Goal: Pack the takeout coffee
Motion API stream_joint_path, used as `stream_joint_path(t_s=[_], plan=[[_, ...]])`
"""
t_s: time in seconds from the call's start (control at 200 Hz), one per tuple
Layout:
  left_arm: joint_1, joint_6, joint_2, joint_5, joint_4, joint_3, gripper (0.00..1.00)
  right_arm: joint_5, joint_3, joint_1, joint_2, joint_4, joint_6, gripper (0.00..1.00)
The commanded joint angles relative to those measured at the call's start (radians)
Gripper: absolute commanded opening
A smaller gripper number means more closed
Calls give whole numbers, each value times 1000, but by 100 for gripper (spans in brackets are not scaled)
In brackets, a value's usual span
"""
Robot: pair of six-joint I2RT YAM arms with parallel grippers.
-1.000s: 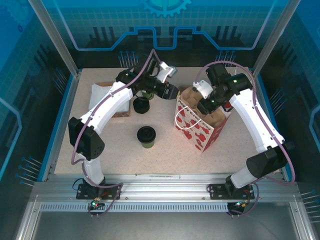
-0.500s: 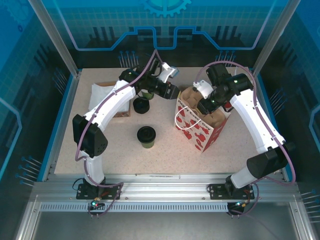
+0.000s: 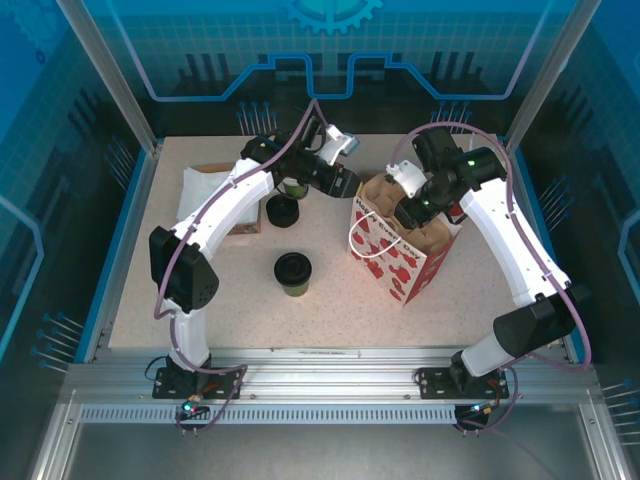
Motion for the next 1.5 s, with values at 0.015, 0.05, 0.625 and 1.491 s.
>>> stream_joint_path(t_s=[0.015,0.05,0.625,1.491], plan=[[16,2,18,-34,-32,30,39,16,-14,5,-35,-30,8,28],[18,-2,18,-35,-31,29,39,19,-20,4,-38,-30,10,28],[25,-15,9,-42,-6,3,39,2,-50,4,-51,-37,15,28],[25,-19,-13,-79,16,-26,40,-18,-58,20,-70,-47,32,28]])
